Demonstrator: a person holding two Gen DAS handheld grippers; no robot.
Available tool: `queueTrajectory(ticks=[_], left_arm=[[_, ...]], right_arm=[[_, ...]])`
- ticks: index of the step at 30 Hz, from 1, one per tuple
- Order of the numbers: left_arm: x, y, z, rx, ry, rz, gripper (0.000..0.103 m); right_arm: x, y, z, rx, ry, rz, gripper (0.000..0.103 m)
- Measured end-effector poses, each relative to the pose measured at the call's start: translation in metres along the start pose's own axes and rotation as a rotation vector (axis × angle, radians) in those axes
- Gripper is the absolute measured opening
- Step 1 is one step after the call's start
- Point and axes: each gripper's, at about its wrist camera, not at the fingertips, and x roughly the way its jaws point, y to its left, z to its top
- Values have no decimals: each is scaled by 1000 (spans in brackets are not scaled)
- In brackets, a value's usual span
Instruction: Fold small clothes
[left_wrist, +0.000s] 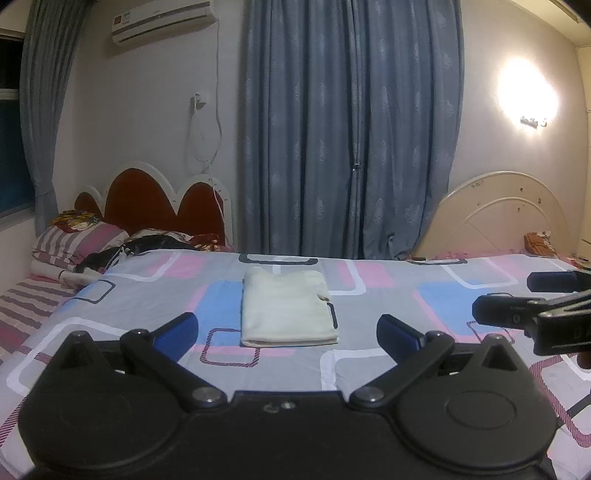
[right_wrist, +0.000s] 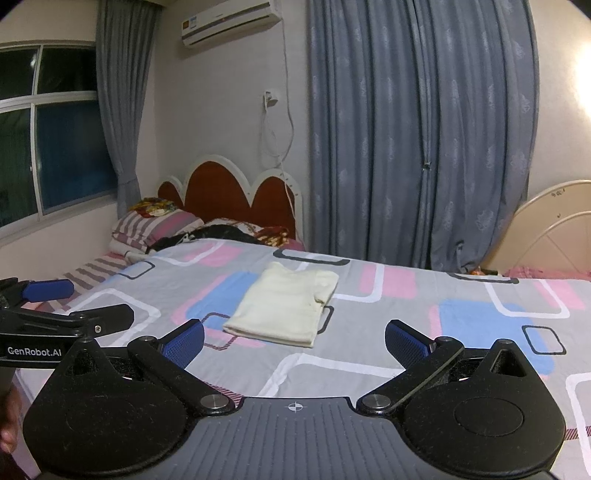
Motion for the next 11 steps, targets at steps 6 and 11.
queueTrajectory(ticks=[6, 11], left_arm=[[0, -1, 0, 8, -3, -2, 102], [2, 3, 1, 32, -5, -6, 100]], right_arm=[[-1, -1, -1, -4, -1, 3, 103], [-1, -2, 0, -11, -2, 10, 103]])
